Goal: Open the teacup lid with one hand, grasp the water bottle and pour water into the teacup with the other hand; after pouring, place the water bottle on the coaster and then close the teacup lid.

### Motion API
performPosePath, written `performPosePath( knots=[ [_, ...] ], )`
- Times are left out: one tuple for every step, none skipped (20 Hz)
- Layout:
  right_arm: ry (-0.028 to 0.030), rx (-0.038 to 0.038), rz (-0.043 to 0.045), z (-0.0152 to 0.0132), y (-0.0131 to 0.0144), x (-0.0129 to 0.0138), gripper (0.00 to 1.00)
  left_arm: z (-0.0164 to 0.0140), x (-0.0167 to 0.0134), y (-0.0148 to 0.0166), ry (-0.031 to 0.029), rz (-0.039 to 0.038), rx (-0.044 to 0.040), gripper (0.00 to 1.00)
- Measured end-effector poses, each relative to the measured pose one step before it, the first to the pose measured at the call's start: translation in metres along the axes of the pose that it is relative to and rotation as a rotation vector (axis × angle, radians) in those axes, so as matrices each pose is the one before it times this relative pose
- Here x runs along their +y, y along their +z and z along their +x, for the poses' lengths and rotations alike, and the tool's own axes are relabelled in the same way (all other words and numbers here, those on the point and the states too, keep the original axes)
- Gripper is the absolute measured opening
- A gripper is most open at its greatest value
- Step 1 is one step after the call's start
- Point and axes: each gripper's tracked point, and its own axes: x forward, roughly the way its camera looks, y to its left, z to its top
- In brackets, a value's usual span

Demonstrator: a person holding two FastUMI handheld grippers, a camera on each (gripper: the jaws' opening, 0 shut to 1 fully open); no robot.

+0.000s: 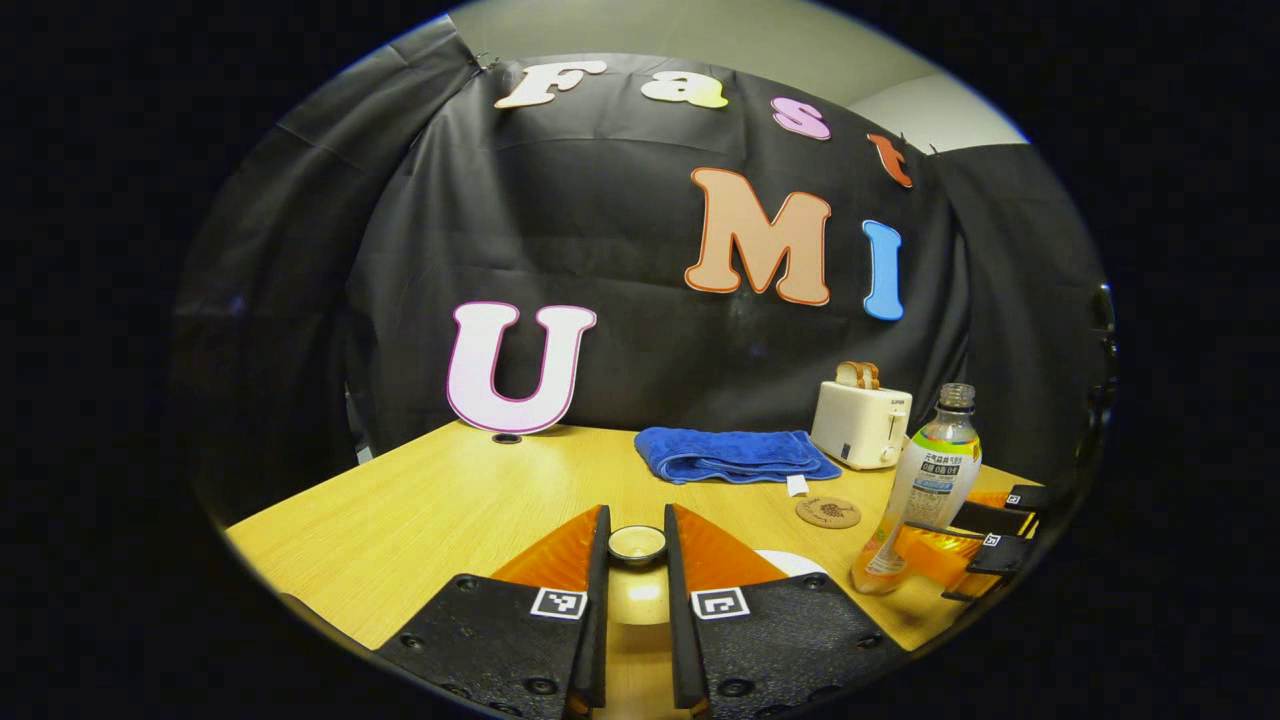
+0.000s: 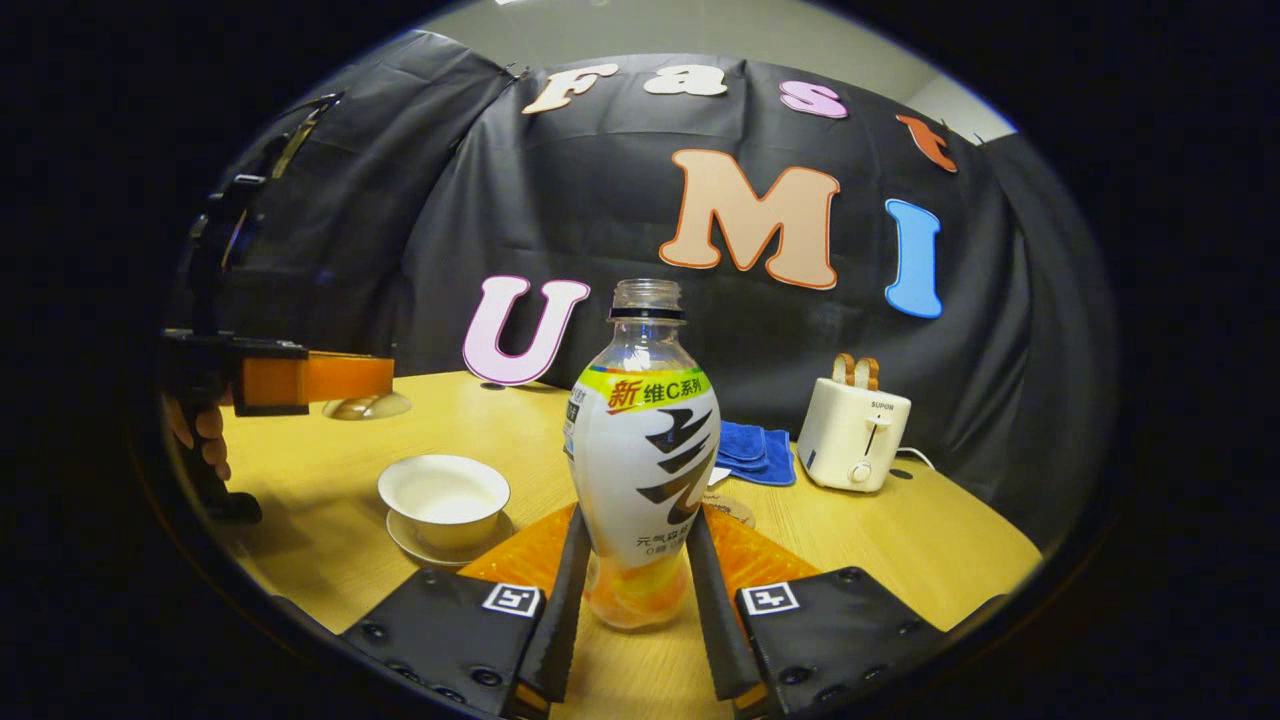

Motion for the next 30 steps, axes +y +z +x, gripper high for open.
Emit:
performPosePath(
  knots=[
    [-0.00654, 0.00119, -0.02679, 0.00077, -0.00037, -0.00024, 0.57, -0.00051, 0.00257, 0.00122, 0.00455, 0.00391, -0.00413, 0.23],
    [-0.00773, -0.00108, -0.02971, 0.00035, 0.00043, -0.00181, 0.57, 0.00024, 0.00191, 0.00220, 0.00133, 0.00231, -0.00341, 0.23],
    [-0.00843, 0.00019, -0.03114, 0.00123, -0.00096, -0.00123, 0.57, 0.00010, 0.00099, 0.00055, 0.00171, 0.00355, 0.00029, 0.23],
    [-0.00782, 0.00121, -0.03375, 0.00067, -0.00005, -0.00197, 0.59, 0.00025, 0.00109, 0.00106, 0.00130, 0.00177, -0.00059, 0.23],
    [-0.01135, -0.00163, -0.03636, 0.00079, 0.00057, -0.00258, 0.57, -0.00010, 0.00154, 0.00154, 0.00107, 0.00000, -0.00334, 0.23],
    [-0.01212, -0.00273, -0.03917, -0.00023, 0.00119, -0.00280, 0.57, -0.00015, 0.00160, 0.00145, 0.00035, -0.00003, -0.00310, 0.23],
    [-0.01013, -0.00584, -0.03846, 0.00043, 0.00131, -0.00214, 0.58, -0.00034, 0.00130, 0.00098, 0.00112, 0.00053, -0.00140, 0.23],
    [-0.00729, -0.00292, -0.03778, 0.00021, 0.00031, -0.00204, 0.58, -0.00059, 0.00220, 0.00081, 0.00307, -0.00029, 0.00118, 0.23],
    [-0.00441, -0.00344, -0.03845, 0.00092, -0.00053, -0.00049, 0.57, 0.00044, 0.00220, 0.00056, 0.00322, -0.00146, -0.00179, 0.23],
    [-0.00376, -0.00388, -0.04093, -0.00031, 0.00093, -0.00051, 0.57, -0.00106, 0.00221, 0.00028, 0.00456, -0.00053, 0.00111, 0.23],
    [-0.00384, -0.00753, -0.04400, 0.00011, 0.00117, -0.00072, 0.58, 0.00013, 0.00240, 0.00092, 0.00303, -0.00174, -0.00213, 0.23],
    [-0.00524, -0.00857, -0.04639, -0.00050, 0.00089, -0.00015, 0.58, -0.00065, 0.00104, 0.00220, 0.00354, -0.00115, -0.00227, 0.23],
    [-0.00463, -0.00885, -0.04660, 0.00047, 0.00143, 0.00094, 0.58, -0.00021, 0.00159, 0.00026, 0.00239, 0.00124, -0.00176, 0.23],
    [-0.00480, -0.00885, -0.04396, -0.00035, 0.00228, 0.00026, 0.58, -0.00062, 0.00117, 0.00123, 0.00243, 0.00202, -0.00112, 0.23],
    [-0.00379, -0.00790, -0.03988, -0.00041, 0.00153, 0.00165, 0.58, -0.00026, 0.00154, 0.00016, 0.00241, 0.00209, -0.00192, 0.23],
    [-0.00316, -0.00246, -0.03683, -0.00085, 0.00011, 0.00236, 0.58, -0.00026, 0.00106, 0.00179, 0.00223, 0.00382, -0.00005, 0.23],
    [-0.00541, 0.00332, -0.03272, 0.00188, -0.00287, -0.00074, 0.58, 0.00002, 0.00114, -0.00054, 0.00279, 0.00289, 0.00029, 0.23],
    [0.00111, 0.00152, -0.02775, 0.00216, -0.00224, 0.00095, 0.58, -0.00033, 0.00164, 0.00134, 0.00217, 0.00012, -0.00039, 0.23],
    [-0.00024, 0.00267, -0.02593, 0.00158, -0.00161, 0.00199, 0.58, 0.00006, 0.00092, 0.00044, -0.00023, -0.00457, 0.00013, 0.23],
    [-0.00212, 0.00074, -0.02721, -0.00033, -0.00121, 0.00126, 0.58, -0.00054, 0.00066, 0.00119, -0.00038, -0.00558, 0.00030, 0.23],
    [-0.00411, 0.00003, -0.03084, -0.00008, -0.00085, 0.00143, 0.58, 0.00037, 0.00179, -0.00074, 0.00214, -0.00284, 0.00176, 0.23],
    [-0.00558, -0.00315, -0.03387, -0.00077, 0.00144, 0.00096, 0.58, -0.00079, 0.00222, 0.00104, 0.00458, -0.00092, 0.00063, 0.23],
    [-0.00539, -0.00371, -0.03810, -0.00015, 0.00184, -0.00019, 0.57, 0.00042, 0.00158, -0.00019, 0.00319, -0.00151, 0.00008, 0.23],
    [-0.00652, -0.00644, -0.04495, -0.00005, 0.00039, -0.00001, 0.58, -0.00043, 0.00107, 0.00068, 0.00221, -0.00174, 0.00041, 0.23],
    [-0.00901, -0.00391, -0.04537, 0.00084, -0.00002, -0.00214, 0.58, -0.00022, 0.00093, -0.00010, 0.00201, 0.00009, 0.00016, 0.23],
    [-0.00467, -0.00548, -0.03661, -0.00042, 0.00036, -0.00045, 0.58, -0.00007, 0.00067, 0.00043, 0.00329, 0.00308, -0.00073, 0.23],
    [0.00312, -0.00311, -0.02512, 0.00128, -0.00147, 0.00036, 0.58, -0.00055, 0.00108, 0.00108, 0.00279, 0.00273, -0.00087, 0.23],
    [0.00754, -0.00145, -0.01518, 0.00016, -0.00209, 0.00382, 0.58, 0.00042, -0.00004, 0.00052, -0.00050, 0.00105, -0.00205, 0.23],
    [0.00793, 0.00140, -0.01183, 0.00218, -0.00051, 0.00104, 0.58, -0.00060, -0.00006, 0.00001, -0.00060, 0.00046, -0.00125, 0.23],
    [0.00734, 0.00223, -0.01448, -0.00013, -0.00112, 0.00084, 0.58, -0.00011, -0.00069, 0.00060, -0.00124, 0.00024, -0.00014, 0.23]
  ],
)
